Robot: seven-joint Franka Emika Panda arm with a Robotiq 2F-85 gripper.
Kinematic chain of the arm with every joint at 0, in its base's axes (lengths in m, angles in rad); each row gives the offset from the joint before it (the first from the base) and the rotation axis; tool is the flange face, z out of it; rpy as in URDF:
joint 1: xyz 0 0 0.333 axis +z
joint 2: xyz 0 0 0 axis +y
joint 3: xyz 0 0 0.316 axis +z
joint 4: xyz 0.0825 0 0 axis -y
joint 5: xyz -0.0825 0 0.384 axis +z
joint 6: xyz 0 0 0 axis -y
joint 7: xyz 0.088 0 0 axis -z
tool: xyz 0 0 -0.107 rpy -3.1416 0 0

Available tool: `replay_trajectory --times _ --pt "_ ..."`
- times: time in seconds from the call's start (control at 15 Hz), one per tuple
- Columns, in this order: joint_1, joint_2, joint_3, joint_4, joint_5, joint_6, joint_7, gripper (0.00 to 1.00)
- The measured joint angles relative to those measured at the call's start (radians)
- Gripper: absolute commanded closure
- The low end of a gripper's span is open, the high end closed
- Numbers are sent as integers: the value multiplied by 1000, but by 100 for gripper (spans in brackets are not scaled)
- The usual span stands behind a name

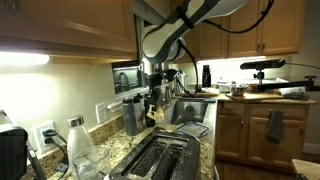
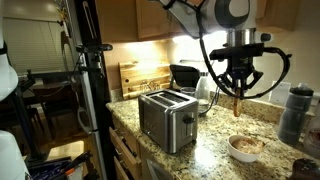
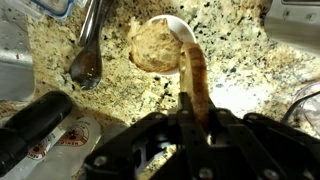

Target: Put the two slices of bread in the two slots of the toaster

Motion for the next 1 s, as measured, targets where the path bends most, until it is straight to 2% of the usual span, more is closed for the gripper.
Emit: replay_trajectory --times 1.0 --pt "101 -208 35 -148 -1 -9 -89 91"
